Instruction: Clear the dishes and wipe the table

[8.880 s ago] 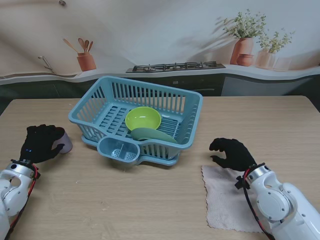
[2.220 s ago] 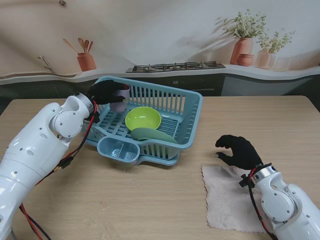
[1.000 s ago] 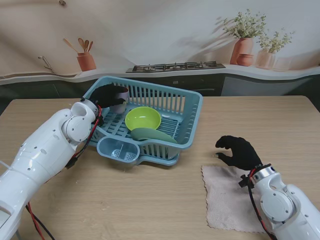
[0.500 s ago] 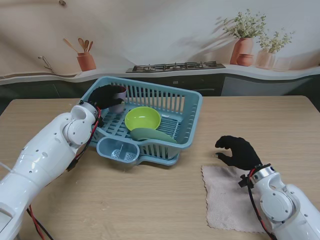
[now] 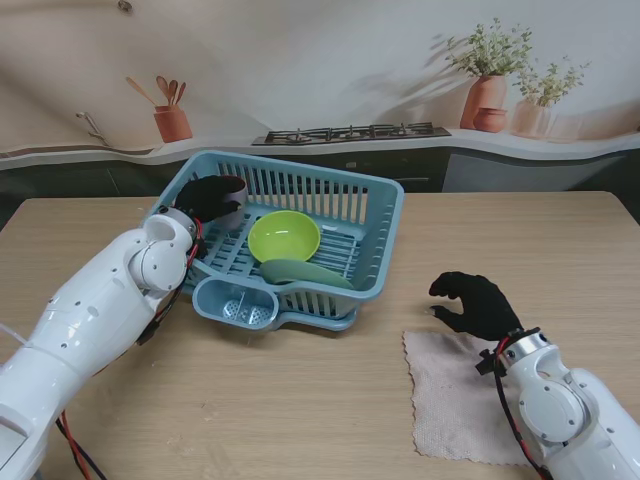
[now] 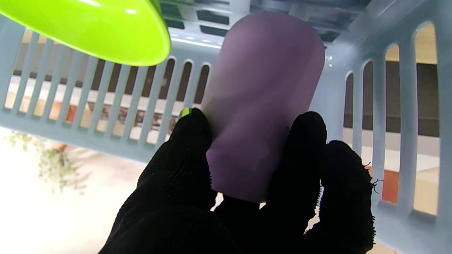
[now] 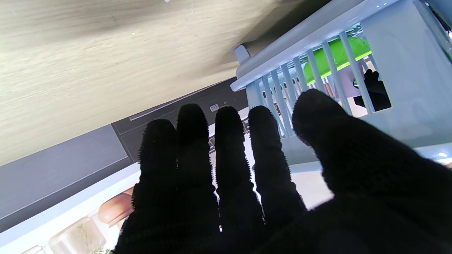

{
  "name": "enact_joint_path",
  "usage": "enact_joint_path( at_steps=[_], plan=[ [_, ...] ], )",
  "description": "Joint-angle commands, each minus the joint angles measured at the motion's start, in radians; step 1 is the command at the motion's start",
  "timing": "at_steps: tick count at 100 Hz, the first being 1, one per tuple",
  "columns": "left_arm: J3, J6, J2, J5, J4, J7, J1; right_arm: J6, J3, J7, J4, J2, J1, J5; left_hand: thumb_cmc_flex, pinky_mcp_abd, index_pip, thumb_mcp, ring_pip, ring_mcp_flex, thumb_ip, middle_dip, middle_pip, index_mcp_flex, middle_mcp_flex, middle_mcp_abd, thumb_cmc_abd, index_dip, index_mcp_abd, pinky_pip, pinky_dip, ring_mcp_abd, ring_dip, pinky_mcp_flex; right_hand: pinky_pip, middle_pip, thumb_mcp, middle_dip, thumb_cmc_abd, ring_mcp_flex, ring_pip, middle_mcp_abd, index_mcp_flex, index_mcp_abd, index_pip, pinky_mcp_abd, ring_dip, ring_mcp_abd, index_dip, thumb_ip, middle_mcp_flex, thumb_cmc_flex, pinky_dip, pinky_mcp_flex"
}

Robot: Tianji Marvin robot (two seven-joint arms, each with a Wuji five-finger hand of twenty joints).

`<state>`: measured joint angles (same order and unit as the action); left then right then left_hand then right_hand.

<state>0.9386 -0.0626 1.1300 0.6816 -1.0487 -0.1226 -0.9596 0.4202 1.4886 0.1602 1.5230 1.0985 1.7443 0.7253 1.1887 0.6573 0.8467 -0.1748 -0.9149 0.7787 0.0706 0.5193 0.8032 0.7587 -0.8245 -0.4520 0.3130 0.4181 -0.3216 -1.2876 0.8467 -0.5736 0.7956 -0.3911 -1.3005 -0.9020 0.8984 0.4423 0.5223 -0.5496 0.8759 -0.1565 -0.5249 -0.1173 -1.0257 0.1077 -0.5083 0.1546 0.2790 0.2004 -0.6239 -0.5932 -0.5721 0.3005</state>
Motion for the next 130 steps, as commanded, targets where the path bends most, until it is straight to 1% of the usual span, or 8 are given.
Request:
enact_joint_path(
  at_steps=[1, 46, 76, 86, 94, 108, 120, 130],
  plan=[
    [-0.006, 0.008, 0.006, -0.007, 0.01, 0.02, -0.012, 0.002, -0.002, -0.01, -0.001, 0.001, 0.0, 0.003, 0.083, 0.041, -0.025, -0.038, 0.018, -0.033, -0.028, -0.024, -0.021, 0.03, -0.008, -0.055, -0.041, -0.026, -0.017, 0.025, -0.023, -0.047, -0.022, 0.027, 0.007, 0.009, 0.026, -0.01, 0.003, 0.013, -0.01, 0.001, -0.007, -0.002, -0.002, 0.005, 0.003, 0.012, 0.002, -0.01, -0.002, 0.021, -0.001, -0.011],
    [-0.003, 0.01, 0.003, -0.013, 0.0, 0.043, -0.013, 0.002, -0.004, -0.007, -0.005, 0.002, -0.001, 0.002, 0.054, -0.009, -0.089, -0.03, 0.07, -0.144, -0.026, -0.04, -0.076, -0.015, 0.077, -0.023, -0.036, -0.025, 0.021, 0.056, -0.053, -0.034, -0.047, 0.124, 0.008, 0.009, 0.027, -0.011, 0.003, 0.014, -0.011, 0.0, -0.007, -0.002, 0.0, 0.003, 0.003, 0.012, 0.003, -0.012, 0.0, 0.024, -0.001, -0.012],
    [0.005, 0.008, -0.003, -0.011, -0.012, 0.065, -0.016, 0.004, -0.004, -0.005, -0.006, 0.002, -0.002, 0.001, -0.042, -0.044, -0.177, -0.074, 0.124, -0.239, -0.015, -0.054, -0.124, -0.057, 0.163, -0.001, 0.008, -0.018, 0.033, 0.083, -0.104, -0.014, -0.078, 0.204, 0.008, 0.01, 0.028, -0.011, 0.003, 0.014, -0.011, 0.0, -0.008, -0.003, 0.003, 0.003, 0.003, 0.012, 0.005, -0.013, 0.0, 0.024, -0.001, -0.012],
    [0.008, 0.003, -0.004, -0.011, -0.015, 0.071, -0.016, 0.004, -0.004, -0.005, -0.007, 0.002, -0.003, 0.002, -0.129, -0.061, -0.21, -0.16, 0.137, -0.268, -0.002, -0.056, -0.13, -0.069, 0.191, 0.009, 0.029, 0.003, 0.037, 0.086, -0.132, -0.001, -0.082, 0.229, 0.008, 0.01, 0.028, -0.011, 0.003, 0.013, -0.01, 0.002, -0.007, -0.003, 0.003, 0.004, 0.003, 0.012, 0.006, -0.013, 0.0, 0.024, -0.001, -0.011],
    [0.009, -0.008, -0.004, -0.01, -0.012, 0.069, -0.013, 0.005, -0.004, -0.004, -0.008, 0.002, -0.003, 0.002, -0.229, -0.076, -0.238, -0.275, 0.148, -0.297, 0.029, -0.059, -0.137, -0.087, 0.221, 0.018, 0.052, 0.018, 0.038, 0.089, -0.149, 0.012, -0.086, 0.251, 0.008, 0.009, 0.029, -0.011, 0.004, 0.014, -0.011, -0.001, -0.008, -0.003, 0.003, 0.005, 0.003, 0.012, 0.006, -0.014, -0.001, 0.025, -0.001, -0.011],
    [0.016, -0.027, -0.006, -0.01, -0.015, 0.073, -0.011, 0.005, -0.004, -0.004, -0.008, 0.002, -0.003, 0.003, -0.339, -0.111, -0.249, -0.383, 0.159, -0.317, 0.03, -0.06, -0.141, -0.095, 0.238, 0.021, 0.07, 0.025, 0.031, 0.121, -0.179, 0.019, -0.092, 0.275, 0.008, 0.009, 0.028, -0.011, 0.004, 0.013, -0.01, 0.0, -0.007, -0.003, 0.003, 0.003, 0.003, 0.012, 0.007, -0.013, -0.001, 0.024, -0.001, -0.011],
    [0.019, -0.036, -0.007, -0.006, -0.015, 0.069, -0.01, 0.005, -0.004, -0.003, -0.009, 0.002, -0.004, 0.004, -0.363, -0.119, -0.25, -0.392, 0.162, -0.325, 0.032, -0.06, -0.142, -0.1, 0.247, 0.025, 0.064, 0.027, 0.033, 0.131, -0.187, 0.024, -0.093, 0.289, 0.008, 0.009, 0.027, -0.01, 0.003, 0.014, -0.01, 0.002, -0.006, -0.002, 0.003, 0.004, 0.003, 0.011, 0.006, -0.012, -0.001, 0.023, -0.001, -0.012],
    [0.02, -0.039, -0.007, -0.004, -0.014, 0.066, -0.009, 0.004, -0.004, -0.002, -0.01, 0.002, -0.004, 0.005, -0.413, -0.126, -0.256, -0.437, 0.167, -0.338, 0.015, -0.06, -0.142, -0.108, 0.259, 0.031, 0.063, 0.028, 0.03, 0.136, -0.197, 0.027, -0.094, 0.301, 0.009, 0.009, 0.028, -0.01, 0.004, 0.013, -0.01, 0.001, -0.007, -0.003, 0.002, 0.001, 0.003, 0.011, 0.006, -0.012, 0.0, 0.023, -0.001, -0.011]
  ],
)
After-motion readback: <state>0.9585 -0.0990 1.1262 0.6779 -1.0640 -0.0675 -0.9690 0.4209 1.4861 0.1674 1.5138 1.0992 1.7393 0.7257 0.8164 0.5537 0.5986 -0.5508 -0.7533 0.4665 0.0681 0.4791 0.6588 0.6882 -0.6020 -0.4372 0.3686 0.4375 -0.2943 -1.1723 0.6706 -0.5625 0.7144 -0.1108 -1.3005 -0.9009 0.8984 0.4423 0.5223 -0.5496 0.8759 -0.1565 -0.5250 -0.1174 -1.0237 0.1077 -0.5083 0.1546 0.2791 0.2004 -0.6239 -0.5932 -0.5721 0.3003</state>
